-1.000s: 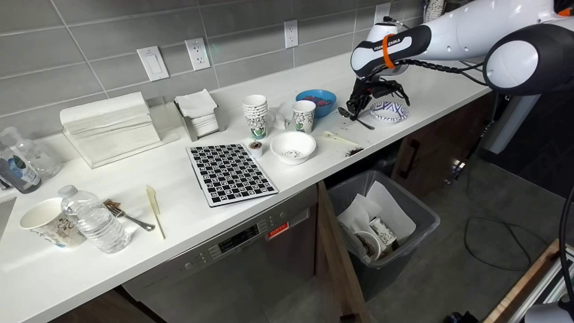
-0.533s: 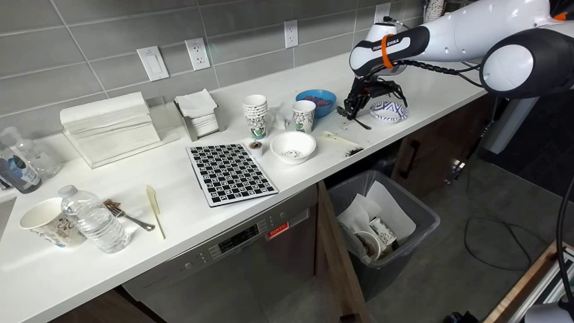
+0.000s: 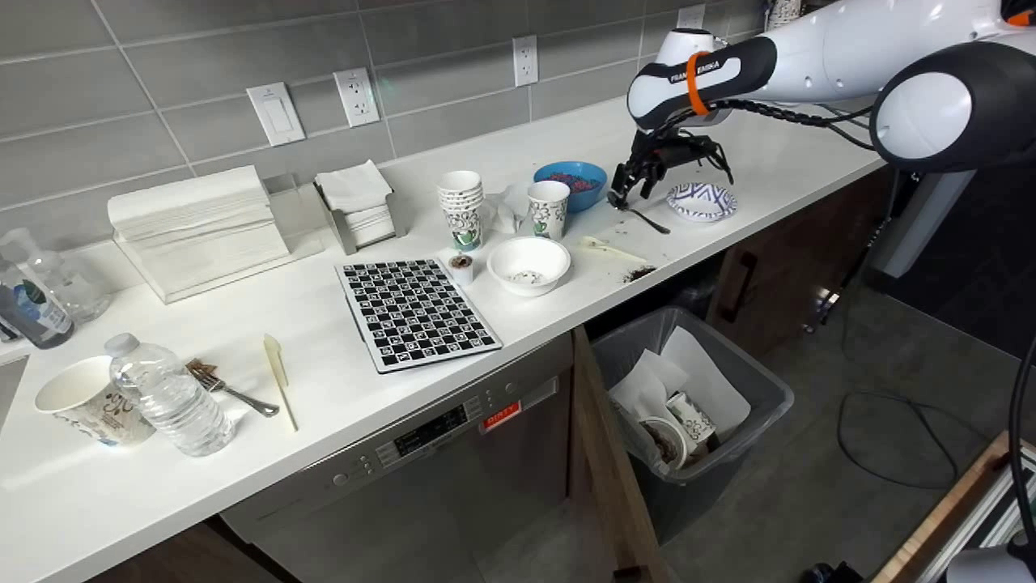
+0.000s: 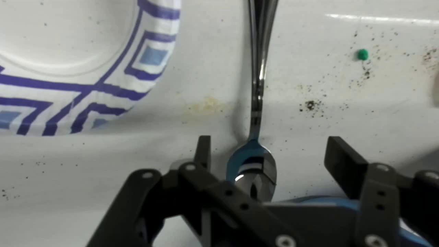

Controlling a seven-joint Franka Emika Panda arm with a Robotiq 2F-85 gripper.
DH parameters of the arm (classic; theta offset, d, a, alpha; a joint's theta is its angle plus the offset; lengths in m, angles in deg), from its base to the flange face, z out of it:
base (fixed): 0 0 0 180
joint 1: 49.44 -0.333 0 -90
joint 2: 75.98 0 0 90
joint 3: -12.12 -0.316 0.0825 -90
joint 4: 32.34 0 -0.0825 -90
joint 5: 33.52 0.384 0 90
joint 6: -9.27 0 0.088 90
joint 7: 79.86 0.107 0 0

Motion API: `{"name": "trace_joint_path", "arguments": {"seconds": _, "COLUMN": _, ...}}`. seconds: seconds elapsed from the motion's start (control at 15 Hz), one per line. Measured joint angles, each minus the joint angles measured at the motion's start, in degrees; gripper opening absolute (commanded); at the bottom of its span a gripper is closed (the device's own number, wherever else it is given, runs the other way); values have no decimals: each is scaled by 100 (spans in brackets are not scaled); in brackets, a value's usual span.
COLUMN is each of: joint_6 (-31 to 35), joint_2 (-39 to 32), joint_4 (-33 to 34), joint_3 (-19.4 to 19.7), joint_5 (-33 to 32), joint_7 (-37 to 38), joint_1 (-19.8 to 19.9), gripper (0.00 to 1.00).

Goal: Pick up some cereal from the blue bowl and place it on the silver spoon then pour the cereal from the spoon into the bin.

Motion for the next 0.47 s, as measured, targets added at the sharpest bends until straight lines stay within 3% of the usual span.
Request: {"name": "trace_joint_path", "arguments": {"seconds": 0.47, "joint_6": -63, "joint_2": 324, "joint_4": -224, "joint_3": 81, "joint_5": -356, "joint_7": -59, "joint_1": -178, "gripper": 100}}
